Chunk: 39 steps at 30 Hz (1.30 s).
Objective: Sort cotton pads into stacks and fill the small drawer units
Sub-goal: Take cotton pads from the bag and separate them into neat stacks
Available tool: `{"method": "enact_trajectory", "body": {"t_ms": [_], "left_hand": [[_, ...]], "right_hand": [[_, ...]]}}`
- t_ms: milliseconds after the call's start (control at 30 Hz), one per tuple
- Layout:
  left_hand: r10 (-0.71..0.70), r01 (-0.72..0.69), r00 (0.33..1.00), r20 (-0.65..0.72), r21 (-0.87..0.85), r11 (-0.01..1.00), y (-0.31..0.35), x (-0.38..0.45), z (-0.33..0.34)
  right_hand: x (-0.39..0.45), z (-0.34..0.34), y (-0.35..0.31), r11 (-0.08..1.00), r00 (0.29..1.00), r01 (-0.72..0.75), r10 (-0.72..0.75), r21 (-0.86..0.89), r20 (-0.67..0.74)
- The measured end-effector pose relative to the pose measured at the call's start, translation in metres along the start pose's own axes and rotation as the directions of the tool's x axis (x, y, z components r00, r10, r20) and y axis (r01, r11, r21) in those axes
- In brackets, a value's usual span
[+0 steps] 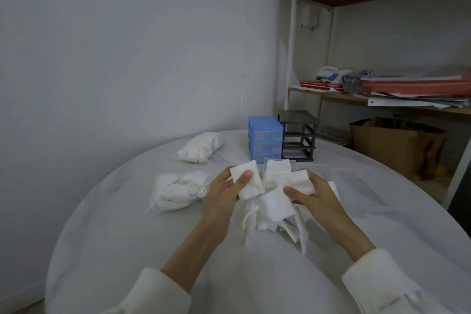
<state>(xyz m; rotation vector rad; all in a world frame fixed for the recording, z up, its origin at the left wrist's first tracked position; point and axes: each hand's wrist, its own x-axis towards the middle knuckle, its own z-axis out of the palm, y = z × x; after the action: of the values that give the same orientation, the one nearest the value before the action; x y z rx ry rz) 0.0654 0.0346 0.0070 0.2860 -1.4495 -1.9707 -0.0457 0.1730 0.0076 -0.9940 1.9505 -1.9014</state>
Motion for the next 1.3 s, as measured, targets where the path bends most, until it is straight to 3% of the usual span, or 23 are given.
{"method": "enact_trajectory", "body": {"t_ms": [200,433,667,833,1300], "left_hand": [[0.032,-0.032,0.999,-0.009,0.014,0.999,-0.002,0.0,0.001],[0.052,-0.04,0.998,-0.047,0.226,0.973,-0.011,-0.004,0.005],[0.035,-0.019,0.997,-0.072,0.203,0.979,-0.021,-0.002,0.002],[0.046,-0.033,0.998,-0.047,0.244,0.969,-0.023,-0.001,0.0],[0.008,0.0,0.999,-0.034,0.227,0.974,-0.023,-0.001,0.002]], "right_hand": [[0.004,-0.002,0.003,0.995,0.994,0.042,-0.033,0.093,-0.1],[0.005,0.0,0.003,0.971,0.997,0.036,-0.019,0.237,-0.076],[0.007,-0.001,0.005,0.965,0.995,0.071,-0.051,0.253,-0.086],[0.005,0.001,0.005,0.965,0.988,0.155,-0.152,0.21,-0.031],[0.002,0.004,0.001,0.94,0.986,0.149,-0.166,0.308,0.029]]}}
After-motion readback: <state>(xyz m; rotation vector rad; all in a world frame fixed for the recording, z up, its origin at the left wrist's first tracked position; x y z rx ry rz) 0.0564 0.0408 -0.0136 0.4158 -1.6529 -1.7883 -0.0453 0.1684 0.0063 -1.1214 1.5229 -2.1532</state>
